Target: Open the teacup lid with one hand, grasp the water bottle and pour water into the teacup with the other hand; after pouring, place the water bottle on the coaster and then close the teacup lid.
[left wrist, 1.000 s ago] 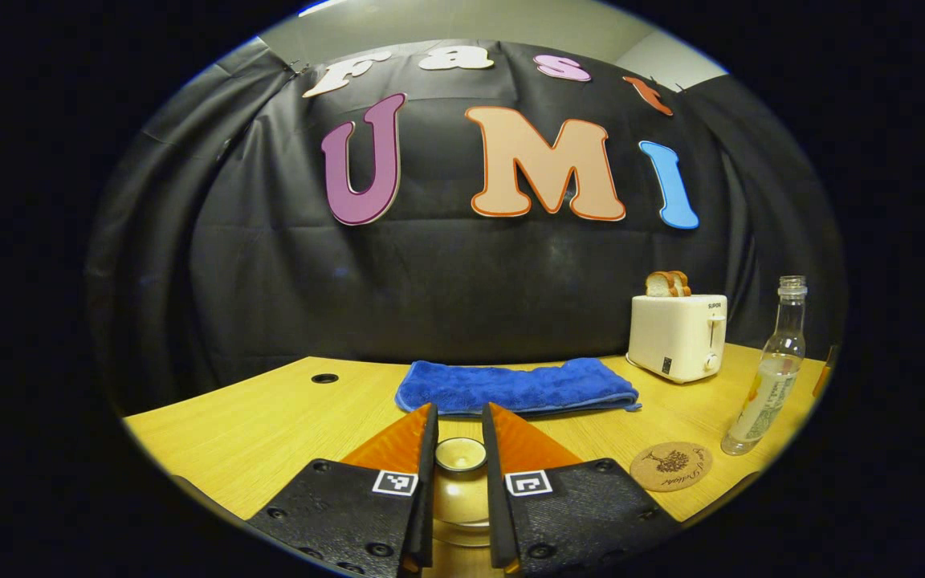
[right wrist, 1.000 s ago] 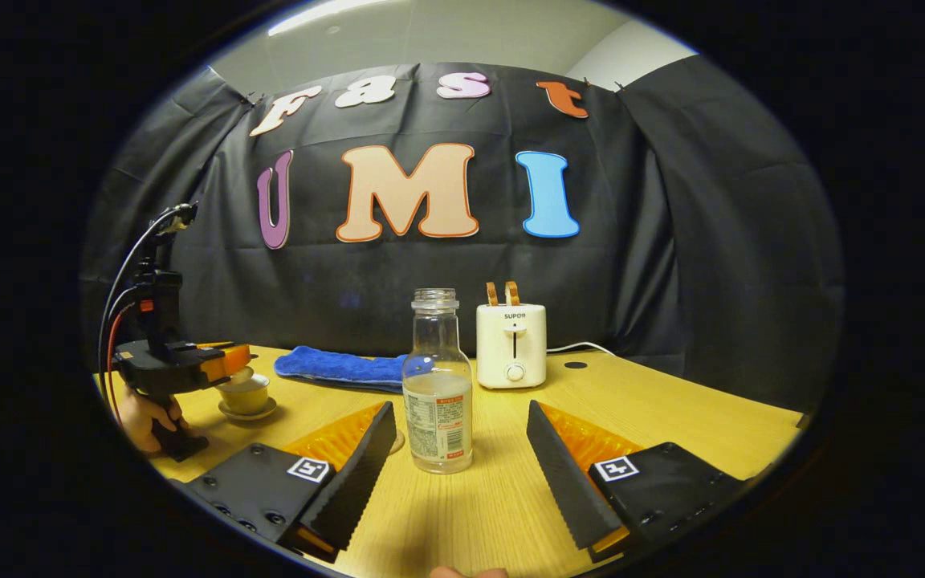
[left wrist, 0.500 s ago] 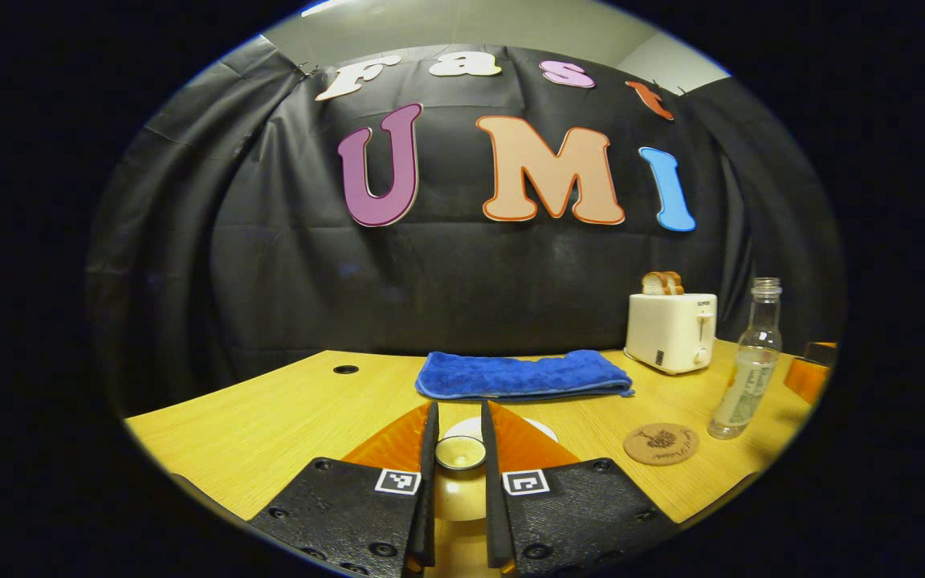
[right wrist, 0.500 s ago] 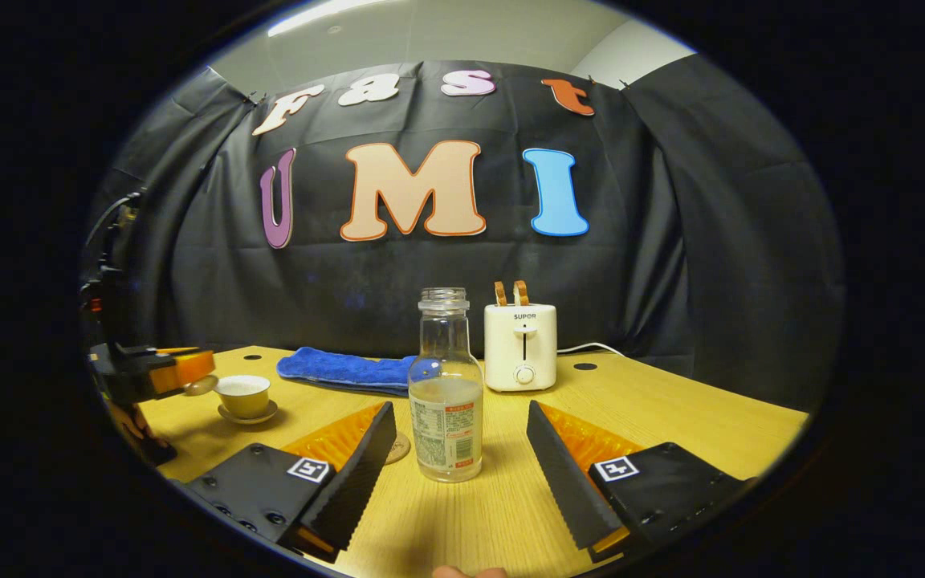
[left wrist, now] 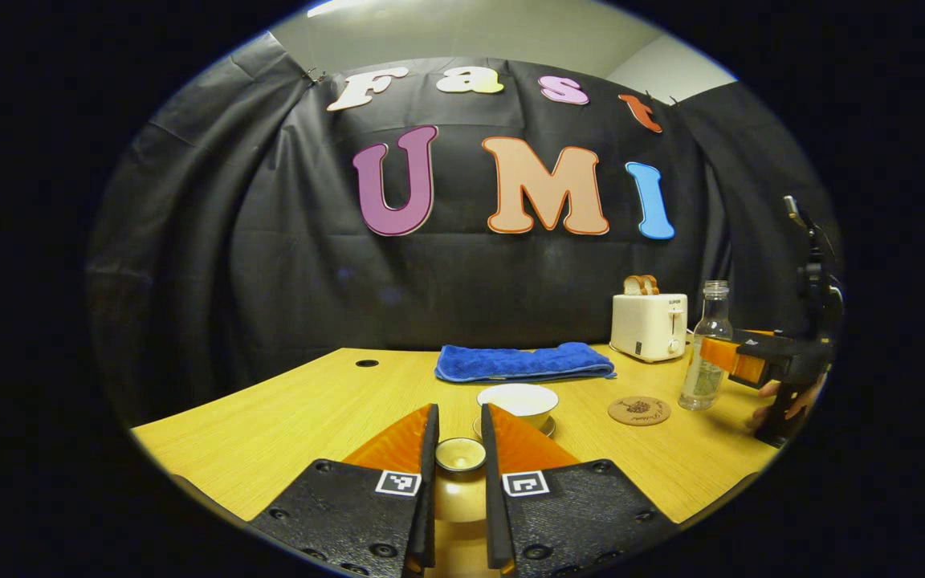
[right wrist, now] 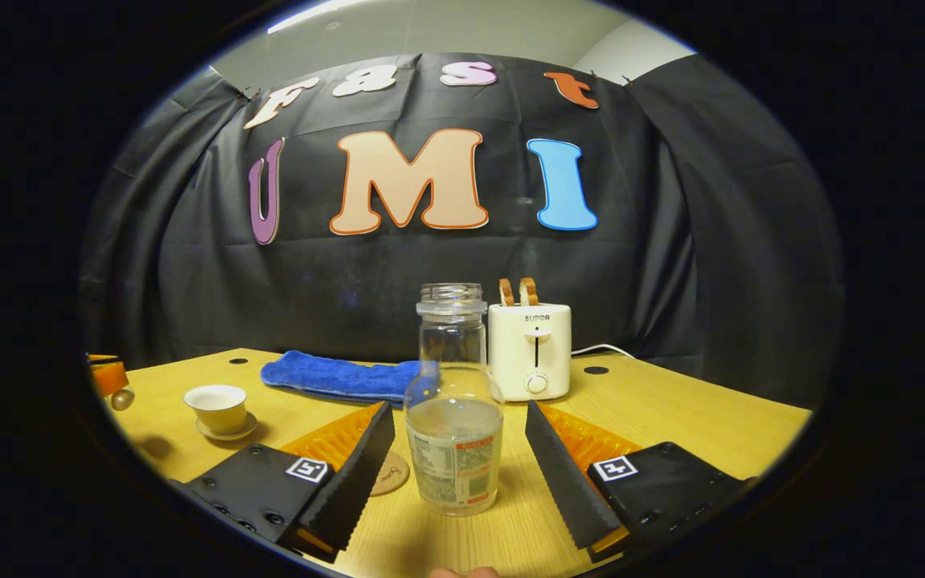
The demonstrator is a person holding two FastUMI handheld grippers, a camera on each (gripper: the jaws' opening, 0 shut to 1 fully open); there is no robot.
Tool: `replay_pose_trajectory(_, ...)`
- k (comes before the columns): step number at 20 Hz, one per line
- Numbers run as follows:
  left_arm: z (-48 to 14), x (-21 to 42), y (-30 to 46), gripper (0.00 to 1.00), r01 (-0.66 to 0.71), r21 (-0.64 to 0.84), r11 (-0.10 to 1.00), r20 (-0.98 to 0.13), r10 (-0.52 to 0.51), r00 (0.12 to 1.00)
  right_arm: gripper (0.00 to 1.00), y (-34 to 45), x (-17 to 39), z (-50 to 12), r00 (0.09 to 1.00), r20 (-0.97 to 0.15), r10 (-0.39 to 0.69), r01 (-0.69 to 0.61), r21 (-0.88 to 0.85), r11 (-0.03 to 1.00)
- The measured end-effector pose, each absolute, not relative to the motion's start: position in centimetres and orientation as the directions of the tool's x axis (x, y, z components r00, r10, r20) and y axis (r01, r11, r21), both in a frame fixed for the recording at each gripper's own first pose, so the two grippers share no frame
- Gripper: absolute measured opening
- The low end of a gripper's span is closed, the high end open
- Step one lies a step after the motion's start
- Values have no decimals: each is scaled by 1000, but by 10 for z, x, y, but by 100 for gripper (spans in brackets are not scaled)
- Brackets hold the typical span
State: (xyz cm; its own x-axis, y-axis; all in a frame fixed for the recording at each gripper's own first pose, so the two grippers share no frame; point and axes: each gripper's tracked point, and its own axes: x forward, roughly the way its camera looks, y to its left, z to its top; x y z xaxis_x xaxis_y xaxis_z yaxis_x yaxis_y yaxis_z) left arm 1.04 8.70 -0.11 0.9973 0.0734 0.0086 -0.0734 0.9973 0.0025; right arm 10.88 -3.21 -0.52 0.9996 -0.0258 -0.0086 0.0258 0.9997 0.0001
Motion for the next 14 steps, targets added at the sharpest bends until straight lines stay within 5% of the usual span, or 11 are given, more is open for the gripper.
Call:
replay_pose_trajectory(8, -2, 6, 94, 22, -90, 3, 996, 5, 90, 996, 100, -24, 133, -7, 1000, -7, -7, 7, 4, 1000)
replay_pose_trajectory(10, -1, 5, 93, 22, -90, 3, 996, 6, 90, 996, 80, -24, 139, -6, 1000, -10, -7, 7, 2, 1000)
replay_pose_trajectory(14, -2, 5, 93, 22, -90, 3, 996, 6, 90, 996, 74, -26, 134, -8, 1000, -14, -14, 14, -2, 1000)
